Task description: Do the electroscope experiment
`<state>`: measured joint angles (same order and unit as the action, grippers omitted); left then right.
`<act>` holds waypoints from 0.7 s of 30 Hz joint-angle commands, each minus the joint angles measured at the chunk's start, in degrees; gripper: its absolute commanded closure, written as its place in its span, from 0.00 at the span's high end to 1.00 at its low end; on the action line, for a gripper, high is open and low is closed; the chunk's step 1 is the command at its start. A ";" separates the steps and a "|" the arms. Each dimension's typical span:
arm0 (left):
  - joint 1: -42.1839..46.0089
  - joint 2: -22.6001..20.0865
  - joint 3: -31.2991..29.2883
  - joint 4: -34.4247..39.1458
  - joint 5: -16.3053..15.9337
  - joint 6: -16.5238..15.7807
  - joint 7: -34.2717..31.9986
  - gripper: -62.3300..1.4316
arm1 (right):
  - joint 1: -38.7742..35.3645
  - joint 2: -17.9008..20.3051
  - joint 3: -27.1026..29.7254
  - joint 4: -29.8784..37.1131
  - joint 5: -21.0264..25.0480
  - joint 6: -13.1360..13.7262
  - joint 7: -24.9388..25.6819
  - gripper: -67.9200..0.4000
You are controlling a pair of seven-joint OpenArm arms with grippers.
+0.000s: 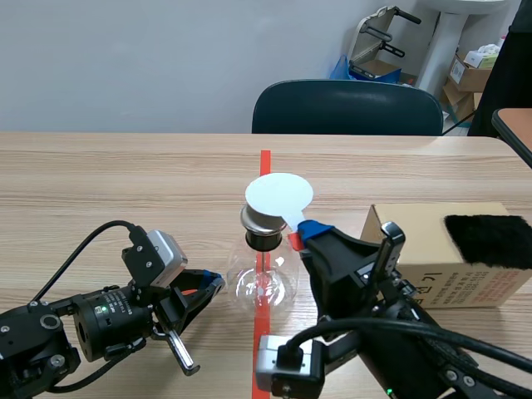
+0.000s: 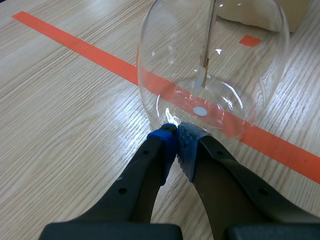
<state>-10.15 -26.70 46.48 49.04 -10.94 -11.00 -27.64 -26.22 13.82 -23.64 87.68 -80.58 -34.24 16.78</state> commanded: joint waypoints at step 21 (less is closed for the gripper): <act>-0.13 0.13 -0.11 0.83 -0.33 -0.04 -0.76 0.07 | 0.98 0.13 0.33 0.85 0.20 -0.59 3.72 0.03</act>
<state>-10.15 -26.70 46.48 49.04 -10.94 -11.00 -27.64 -26.22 13.82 -23.64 87.68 -80.58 -34.24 20.75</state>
